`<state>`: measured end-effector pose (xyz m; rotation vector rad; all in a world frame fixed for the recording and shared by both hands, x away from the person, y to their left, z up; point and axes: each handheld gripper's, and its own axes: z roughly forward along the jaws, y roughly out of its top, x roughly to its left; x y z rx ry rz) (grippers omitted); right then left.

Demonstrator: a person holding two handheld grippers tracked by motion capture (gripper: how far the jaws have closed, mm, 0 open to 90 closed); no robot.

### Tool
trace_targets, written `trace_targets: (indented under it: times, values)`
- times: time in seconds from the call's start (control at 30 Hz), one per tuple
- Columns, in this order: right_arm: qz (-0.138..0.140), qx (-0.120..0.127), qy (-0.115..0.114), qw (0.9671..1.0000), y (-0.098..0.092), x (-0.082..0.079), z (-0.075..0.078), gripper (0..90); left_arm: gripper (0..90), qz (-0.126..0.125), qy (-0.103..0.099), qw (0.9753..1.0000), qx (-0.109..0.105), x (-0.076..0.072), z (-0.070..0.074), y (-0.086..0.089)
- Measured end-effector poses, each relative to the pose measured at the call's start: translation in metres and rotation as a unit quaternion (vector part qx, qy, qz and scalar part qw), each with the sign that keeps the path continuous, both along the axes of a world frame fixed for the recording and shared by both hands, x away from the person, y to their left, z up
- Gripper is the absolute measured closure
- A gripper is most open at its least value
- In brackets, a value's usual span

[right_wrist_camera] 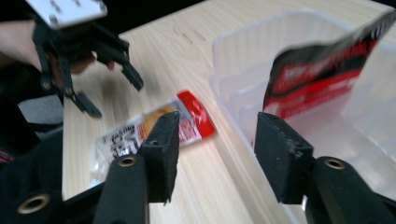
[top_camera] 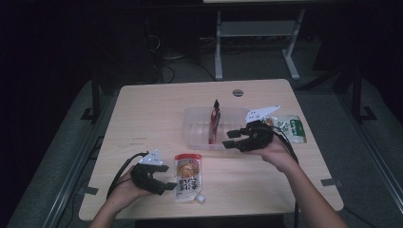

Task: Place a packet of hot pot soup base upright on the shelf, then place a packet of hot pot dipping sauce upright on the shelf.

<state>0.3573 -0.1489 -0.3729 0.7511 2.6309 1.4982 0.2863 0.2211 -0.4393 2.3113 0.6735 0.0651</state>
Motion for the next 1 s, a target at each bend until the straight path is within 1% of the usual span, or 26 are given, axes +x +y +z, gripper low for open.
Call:
trace_targets:
  times: [0.07,0.17,0.2,0.23,0.3,0.33,0.37,0.43,0.47,0.5,0.53,0.6,0.67,0.73,0.77,0.83,0.9,1.0]
  values:
    - [-0.004,-0.005,-0.001,1.0000,-0.004,-0.005,-0.004,43.9,24.4,0.001,0.001,1.0000,-0.001,0.000,0.000,0.000]
    - [-0.011,-0.020,-0.001,0.9997,-0.008,-0.014,-0.010,38.3,25.6,0.000,0.000,1.0000,-0.001,0.000,0.001,0.000]
    - [-0.013,-0.025,-0.001,0.9996,-0.010,-0.016,-0.013,36.8,27.6,-0.001,0.003,1.0000,0.000,0.000,0.001,0.000]
    - [-0.016,-0.031,0.000,0.9994,-0.011,-0.018,-0.016,35.0,31.9,0.001,0.007,1.0000,-0.004,-0.001,0.001,0.000]
    - [-0.028,-0.047,-0.002,0.9985,-0.013,-0.023,-0.022,33.0,39.7,-0.005,0.011,0.9999,-0.002,-0.002,0.003,0.000]
    - [-0.032,-0.049,0.002,0.9983,-0.015,-0.026,-0.025,32.0,45.2,-0.007,0.015,0.9999,-0.002,-0.002,0.004,0.000]
    - [-0.034,-0.051,0.004,0.9981,-0.017,-0.028,-0.027,30.6,49.3,-0.010,0.011,0.9999,-0.001,-0.002,0.004,0.000]
    - [-0.043,-0.057,0.003,0.9975,-0.020,-0.034,-0.032,28.8,62.6,-0.017,0.016,0.9997,0.002,-0.003,0.005,0.000]
    - [-0.046,-0.054,0.001,0.9975,-0.022,-0.037,-0.034,28.0,67.6,-0.020,0.018,0.9996,0.002,-0.003,0.006,-0.001]
    - [-0.047,-0.055,0.001,0.9974,-0.025,-0.041,-0.036,27.4,73.6,-0.023,0.024,0.9994,0.001,-0.003,0.007,-0.001]
    - [-0.051,-0.057,-0.003,0.9971,-0.028,-0.045,-0.038,27.4,79.2,-0.027,0.029,0.9992,0.003,-0.003,0.007,-0.001]
    - [-0.058,-0.056,-0.003,0.9967,-0.034,-0.054,-0.042,26.9,87.8,-0.035,0.037,0.9987,0.005,-0.004,0.008,-0.002]
    - [-0.067,-0.054,-0.003,0.9963,-0.039,-0.061,-0.046,26.8,89.7,-0.043,0.045,0.9980,0.010,-0.004,0.005,-0.005]
    - [-0.068,-0.052,0.001,0.9963,-0.043,-0.067,-0.050,26.8,89.7,-0.055,0.047,0.9971,0.024,-0.005,0.004,-0.008]
    - [-0.069,-0.055,0.006,0.9960,-0.044,-0.070,-0.052,26.6,89.7,-0.057,0.044,0.9971,0.025,-0.005,0.003,-0.009]
    - [-0.070,-0.062,0.011,0.9956,-0.046,-0.074,-0.056,26.3,89.7,-0.059,0.047,0.9968,0.026,-0.005,0.001,-0.013]
    - [-0.066,-0.063,0.011,0.9957,-0.045,-0.076,-0.057,25.8,89.7,-0.064,0.052,0.9962,0.027,-0.004,-0.001,-0.016]
    - [-0.068,-0.060,0.009,0.9958,-0.044,-0.074,-0.057,25.7,89.7,-0.071,0.054,0.9953,0.037,-0.004,-0.006,-0.023]
